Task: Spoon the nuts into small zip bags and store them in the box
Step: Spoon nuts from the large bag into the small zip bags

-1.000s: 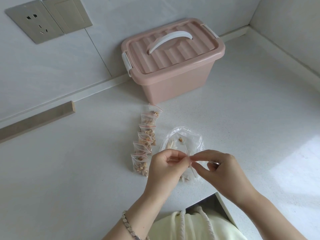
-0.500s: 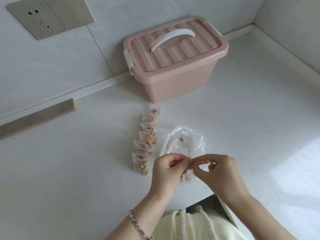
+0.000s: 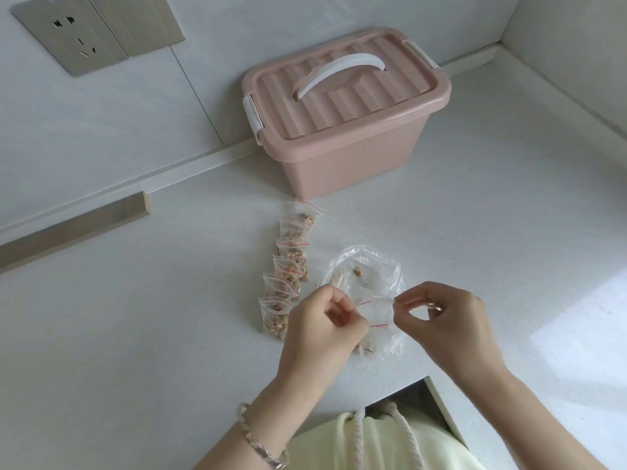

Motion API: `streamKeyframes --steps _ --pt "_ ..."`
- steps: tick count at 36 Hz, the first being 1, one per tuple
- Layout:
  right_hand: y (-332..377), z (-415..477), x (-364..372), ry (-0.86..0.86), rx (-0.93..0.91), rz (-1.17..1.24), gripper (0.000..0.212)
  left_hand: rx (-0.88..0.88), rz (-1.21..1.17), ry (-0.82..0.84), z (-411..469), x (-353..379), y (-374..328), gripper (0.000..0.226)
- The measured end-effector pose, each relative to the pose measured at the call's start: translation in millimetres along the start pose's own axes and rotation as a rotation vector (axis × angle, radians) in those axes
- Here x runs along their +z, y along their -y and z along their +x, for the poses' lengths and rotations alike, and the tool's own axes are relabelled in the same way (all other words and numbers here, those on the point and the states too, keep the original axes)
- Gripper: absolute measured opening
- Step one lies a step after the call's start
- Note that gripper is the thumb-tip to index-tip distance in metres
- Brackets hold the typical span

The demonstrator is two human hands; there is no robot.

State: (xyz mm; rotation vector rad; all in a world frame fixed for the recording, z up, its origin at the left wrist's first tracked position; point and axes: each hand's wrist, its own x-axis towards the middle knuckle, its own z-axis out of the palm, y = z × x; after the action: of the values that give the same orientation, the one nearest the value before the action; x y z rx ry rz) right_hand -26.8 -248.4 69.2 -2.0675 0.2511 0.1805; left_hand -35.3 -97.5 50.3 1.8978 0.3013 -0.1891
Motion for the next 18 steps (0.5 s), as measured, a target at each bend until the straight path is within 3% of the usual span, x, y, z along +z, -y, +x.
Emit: streamKeyframes --steps 4,8,10,12,15,18 --pt "0.3 -4.8 4.8 -0.046 -0.016 -0.049 0.017 0.193 0.226 0.01 -4.0 4.2 1.4 0.019" --pt "5.7 -6.6 0.3 0.012 -0.001 0.004 0.017 0.455 0.251 0.133 -4.7 5.6 10.0 0.048" --pt "9.5 -6.4 -2.1 0.047 0.005 0.027 0.017 0.497 0.292 0.169 -4.3 6.5 15.4 0.07" --pt "12.5 -5.5 -3.9 0.069 0.028 0.076 0.017 0.551 0.346 0.097 -0.7 9.3 19.3 0.087" --pt "16.9 -3.4 -5.1 0.102 0.086 0.162 0.016 0.654 0.331 -0.071 5.4 13.7 23.2 0.077" --pt "17.9 -1.2 -6.7 0.102 0.082 0.179 0.018 0.65 0.255 -0.051 5.9 16.4 21.7 0.062"
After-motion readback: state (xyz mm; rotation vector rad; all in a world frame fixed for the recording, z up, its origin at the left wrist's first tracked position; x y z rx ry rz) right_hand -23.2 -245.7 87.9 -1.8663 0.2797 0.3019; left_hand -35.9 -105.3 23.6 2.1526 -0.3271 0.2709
